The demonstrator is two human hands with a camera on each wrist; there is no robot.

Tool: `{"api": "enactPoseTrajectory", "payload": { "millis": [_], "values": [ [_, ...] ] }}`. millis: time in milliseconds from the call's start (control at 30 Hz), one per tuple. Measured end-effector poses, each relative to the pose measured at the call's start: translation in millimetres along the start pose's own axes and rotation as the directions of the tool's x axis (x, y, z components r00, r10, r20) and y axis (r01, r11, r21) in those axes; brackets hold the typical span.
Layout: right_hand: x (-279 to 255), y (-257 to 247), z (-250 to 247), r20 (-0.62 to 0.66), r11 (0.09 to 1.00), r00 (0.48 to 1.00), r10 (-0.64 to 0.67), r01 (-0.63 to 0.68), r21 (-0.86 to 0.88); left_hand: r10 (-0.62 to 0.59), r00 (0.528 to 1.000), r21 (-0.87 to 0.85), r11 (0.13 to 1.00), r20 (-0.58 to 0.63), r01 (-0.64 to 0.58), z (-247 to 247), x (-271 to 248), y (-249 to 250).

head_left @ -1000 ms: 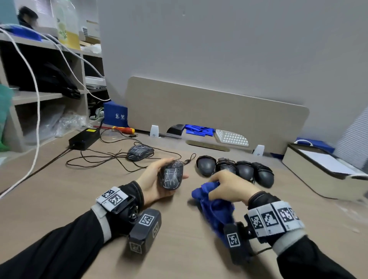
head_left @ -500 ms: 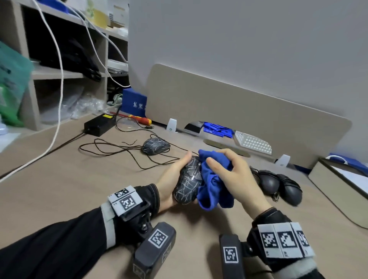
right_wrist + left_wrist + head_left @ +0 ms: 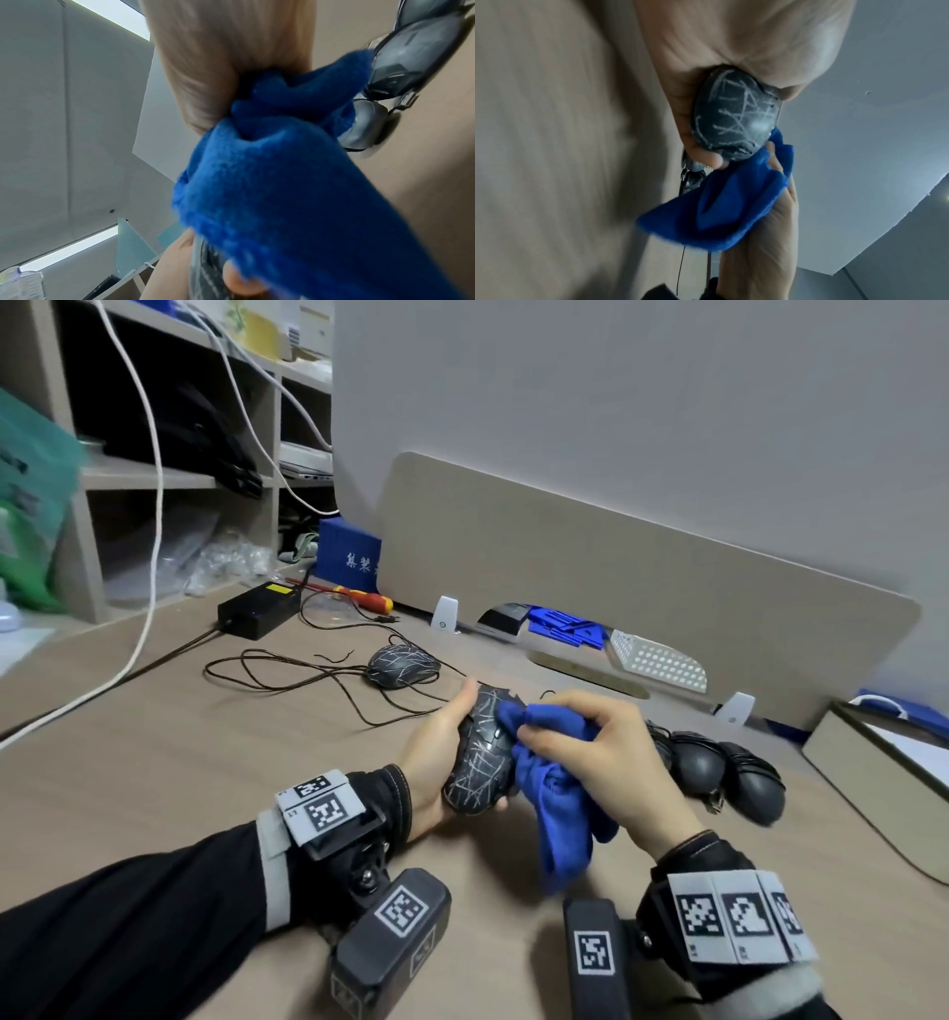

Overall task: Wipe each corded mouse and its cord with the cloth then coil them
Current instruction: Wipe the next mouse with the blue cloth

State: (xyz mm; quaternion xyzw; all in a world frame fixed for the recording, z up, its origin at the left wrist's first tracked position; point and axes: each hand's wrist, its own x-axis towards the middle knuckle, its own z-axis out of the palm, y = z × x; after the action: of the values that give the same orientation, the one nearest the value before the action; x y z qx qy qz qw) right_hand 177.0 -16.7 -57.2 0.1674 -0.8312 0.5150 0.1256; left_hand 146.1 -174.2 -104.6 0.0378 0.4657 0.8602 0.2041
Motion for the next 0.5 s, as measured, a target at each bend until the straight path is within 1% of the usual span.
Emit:
{"api": "enactPoseTrajectory", "payload": {
  "millis": [33, 67, 133, 167, 200, 233, 333, 367, 400, 433, 500],
  "values": [
    [-0.6, -0.5, 1.4, 0.041, 0.999, 0.999, -0.012, 0.014, -0.037, -0.004, 1.0, -0.02, 1.0, -0.009, 0.004, -0.3, -0.6, 1.1],
    [-0.2, -0.6, 1.3, 0.042, 0.997, 0.999, -0.022, 0.025, -0.07, -0.015, 1.0, -0.023, 1.0, -0.008, 0.015, 0.2, -1.8, 1.6],
    [1.6, 0.6, -3.3, -0.054, 0.996, 0.998, -0.033, 0.029, -0.087, -0.045, 0.999, 0.001, 0.999, 0.028, 0.045, 2.6, -5.0, 0.9],
    [1.8, 0.9, -5.7, -0.106, 0.997, 0.994, -0.031, 0.024, -0.07, -0.054, 0.998, 0.013, 0.998, 0.043, 0.053, 4.3, -6.8, 0.4],
    [1.4, 0.4, -6.8, -0.13, 0.999, 0.991, -0.019, 0.013, -0.045, -0.06, 0.997, 0.018, 0.998, 0.044, 0.059, 5.4, -7.9, -0.3],
    [0.6, -0.7, -7.1, -0.122, 1.0, 0.992, -0.001, -0.002, -0.022, -0.059, 0.997, 0.013, 0.998, 0.043, 0.058, 6.2, -8.2, -0.4],
    [-1.9, -5.3, -2.9, -0.007, 0.999, 0.999, 0.047, -0.047, -0.005, -0.034, 0.999, -0.057, 0.998, -0.001, 0.034, 4.4, -6.9, 1.1],
    [-2.1, -6.2, -1.4, 0.014, 0.998, 0.998, 0.06, -0.06, -0.012, -0.035, 0.999, -0.083, 0.996, -0.012, 0.033, 3.6, -6.3, 1.7],
    [-1.6, -6.0, -1.4, 0.006, 0.997, 0.997, 0.072, -0.072, -0.007, -0.043, 0.999, -0.089, 0.995, -0.011, 0.042, 3.4, -5.6, 1.7],
    [-1.2, -4.8, -2.4, -0.033, 0.996, 0.996, 0.087, -0.086, 0.016, -0.056, 0.998, -0.079, 0.995, 0.007, 0.057, 3.7, -5.5, 1.3],
    [-0.9, -2.6, -6.0, -0.149, 0.993, 0.982, 0.113, -0.105, 0.06, -0.08, 0.994, -0.046, 0.995, 0.069, 0.083, 7.9, -10.0, 0.9]
  ]
}}
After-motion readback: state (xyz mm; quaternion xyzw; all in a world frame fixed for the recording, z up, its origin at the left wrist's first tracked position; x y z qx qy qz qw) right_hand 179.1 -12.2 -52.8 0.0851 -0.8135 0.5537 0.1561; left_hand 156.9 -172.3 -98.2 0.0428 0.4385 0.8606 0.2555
